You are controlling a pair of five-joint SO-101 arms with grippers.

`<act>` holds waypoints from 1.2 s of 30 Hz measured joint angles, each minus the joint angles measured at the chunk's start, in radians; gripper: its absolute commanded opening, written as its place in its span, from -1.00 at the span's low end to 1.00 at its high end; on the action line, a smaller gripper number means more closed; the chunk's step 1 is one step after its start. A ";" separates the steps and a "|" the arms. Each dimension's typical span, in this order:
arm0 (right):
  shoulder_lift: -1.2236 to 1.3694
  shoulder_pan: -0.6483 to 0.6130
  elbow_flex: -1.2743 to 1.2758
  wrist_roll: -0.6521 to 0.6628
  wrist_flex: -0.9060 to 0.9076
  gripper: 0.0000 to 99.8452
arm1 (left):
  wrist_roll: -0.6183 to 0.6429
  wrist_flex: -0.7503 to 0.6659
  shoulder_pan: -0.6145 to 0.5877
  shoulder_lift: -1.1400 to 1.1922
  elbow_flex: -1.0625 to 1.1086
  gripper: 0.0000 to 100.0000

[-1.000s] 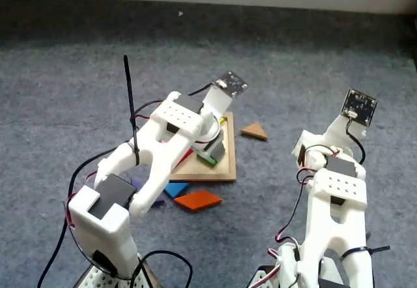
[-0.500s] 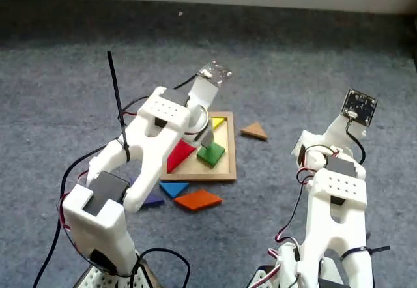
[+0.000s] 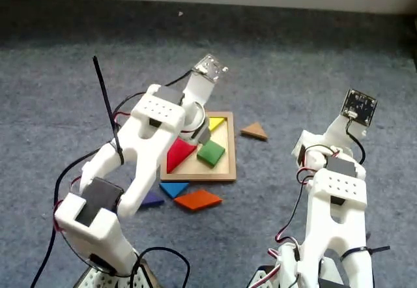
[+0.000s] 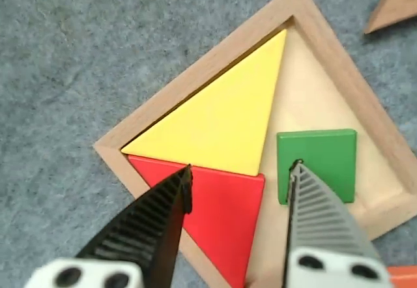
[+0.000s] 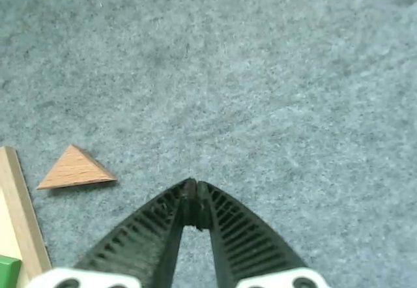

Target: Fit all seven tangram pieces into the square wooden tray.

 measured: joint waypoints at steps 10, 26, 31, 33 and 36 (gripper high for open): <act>0.000 0.000 0.000 0.000 0.000 -0.97 | 0.005 -0.035 0.028 0.091 0.009 -0.53; 0.000 0.000 0.000 0.000 0.000 -0.97 | 0.034 0.044 -0.040 0.203 -0.176 -0.53; 0.000 0.000 0.000 0.000 0.000 -0.97 | 0.031 0.074 -0.040 0.183 -0.176 -0.53; 0.000 0.000 0.000 0.000 0.000 -0.97 | 0.029 0.101 -0.044 0.152 -0.175 -0.53; 0.000 0.000 0.000 0.000 0.000 -0.97 | 0.029 0.114 -0.051 0.077 -0.133 -0.53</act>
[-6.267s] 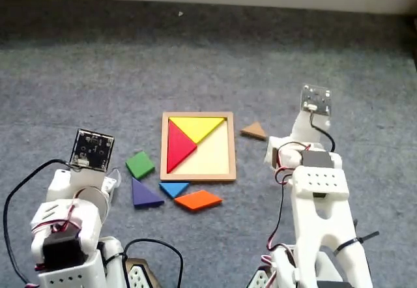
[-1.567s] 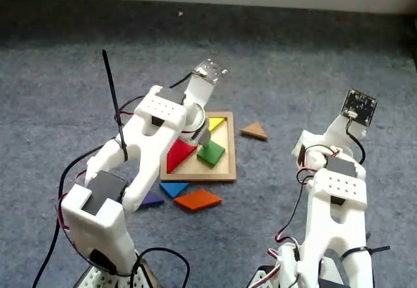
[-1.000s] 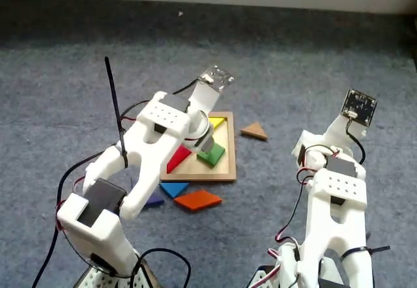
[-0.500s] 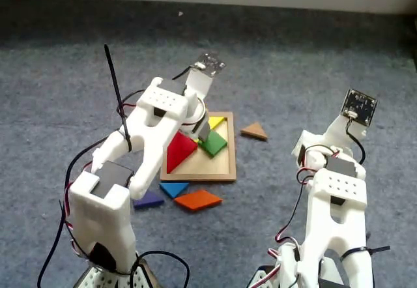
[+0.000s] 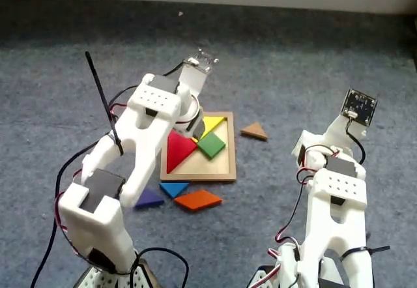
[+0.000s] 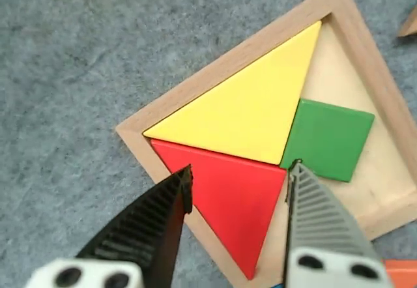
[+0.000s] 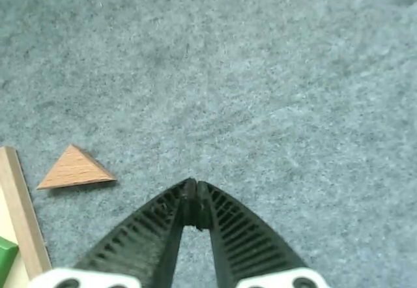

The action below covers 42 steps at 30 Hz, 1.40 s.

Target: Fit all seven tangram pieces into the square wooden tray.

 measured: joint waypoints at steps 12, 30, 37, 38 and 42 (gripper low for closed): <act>0.000 0.000 0.000 0.000 0.000 -0.97 | 0.000 -0.044 -0.002 -0.414 0.350 -0.52; 0.000 0.000 0.000 0.000 0.000 -0.97 | -0.259 0.003 -0.058 -1.033 0.937 -0.52; 0.000 0.000 0.000 0.000 0.000 -0.97 | -0.400 -0.003 -0.057 -0.979 0.984 -0.52; 0.000 0.000 0.000 0.000 0.000 -0.97 | -0.414 -0.020 -0.057 -0.961 0.984 -0.52; 0.000 0.000 0.000 0.000 0.000 -0.97 | -0.457 -0.106 -0.046 -0.875 0.984 -0.52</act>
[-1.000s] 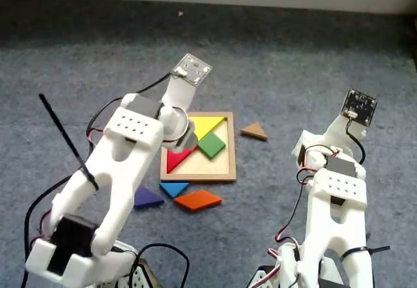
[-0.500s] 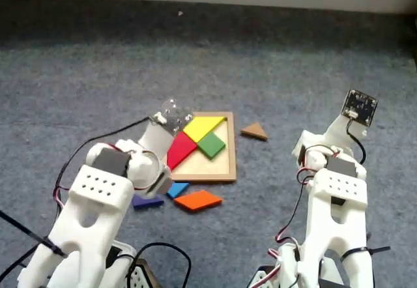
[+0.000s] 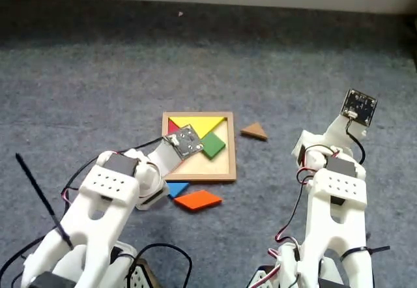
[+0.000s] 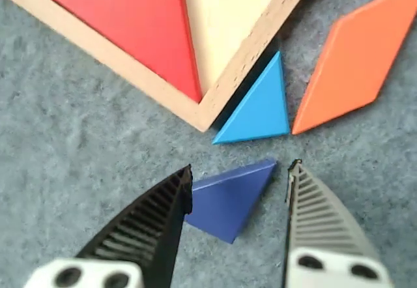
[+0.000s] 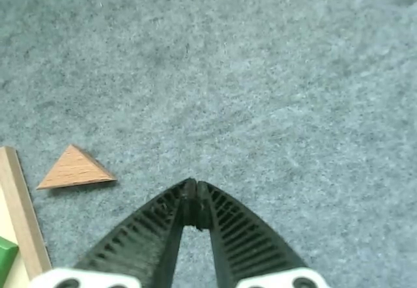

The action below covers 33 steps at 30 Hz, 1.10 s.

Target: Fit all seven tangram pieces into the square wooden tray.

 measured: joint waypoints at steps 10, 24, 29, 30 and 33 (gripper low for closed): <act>0.000 0.000 0.000 0.000 -0.003 -0.97 | 0.011 -0.114 0.106 0.295 -0.089 -0.53; 0.000 0.000 0.000 0.000 -0.061 -0.97 | 0.058 -0.118 0.124 0.388 -0.164 -0.54; 0.000 0.000 0.000 0.000 -0.063 -0.97 | 0.084 -0.129 0.130 0.388 -0.164 -0.72; 0.000 0.000 0.000 0.000 -0.063 -0.97 | 0.084 -0.140 0.133 0.388 -0.164 -0.75; 0.000 0.000 0.000 0.000 -0.063 -0.97 | 0.084 -0.166 0.155 0.397 -0.164 -0.77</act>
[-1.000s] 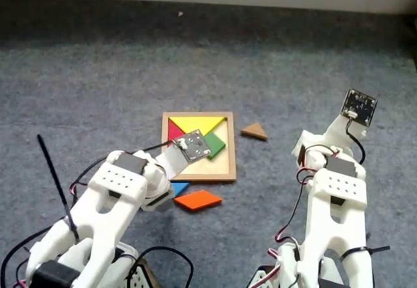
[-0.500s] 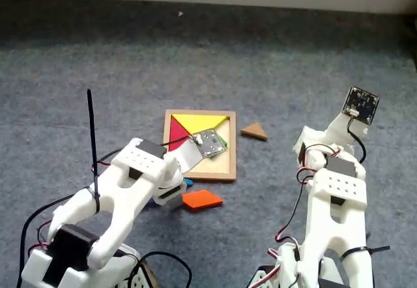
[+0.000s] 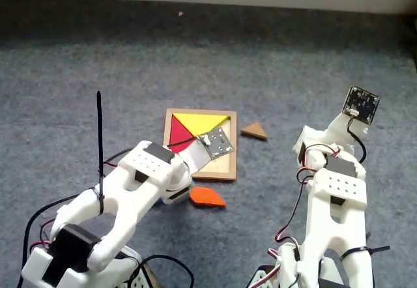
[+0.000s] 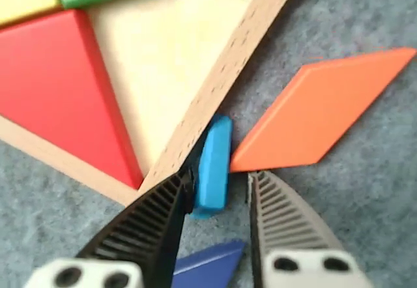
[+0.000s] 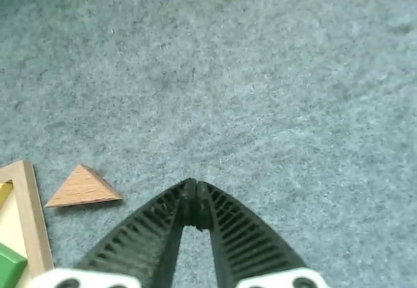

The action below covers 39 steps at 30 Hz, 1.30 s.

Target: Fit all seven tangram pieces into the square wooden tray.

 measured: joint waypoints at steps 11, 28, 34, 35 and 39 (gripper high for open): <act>0.000 0.000 0.000 0.000 0.000 -0.97 | 0.009 -0.014 0.020 0.000 0.000 -0.98; 0.000 0.000 0.000 0.000 0.000 -0.97 | 0.209 0.031 0.017 -0.293 -0.011 -0.99; 0.000 0.000 0.000 0.000 0.000 -0.97 | 0.393 0.031 0.017 -0.265 -0.138 -0.99; 0.000 0.000 0.000 0.000 0.000 -0.97 | 0.414 0.031 0.017 -0.244 -0.169 -0.99; 0.000 0.000 0.000 0.000 0.000 -0.97 | 0.489 0.031 0.026 -0.104 -0.316 -0.99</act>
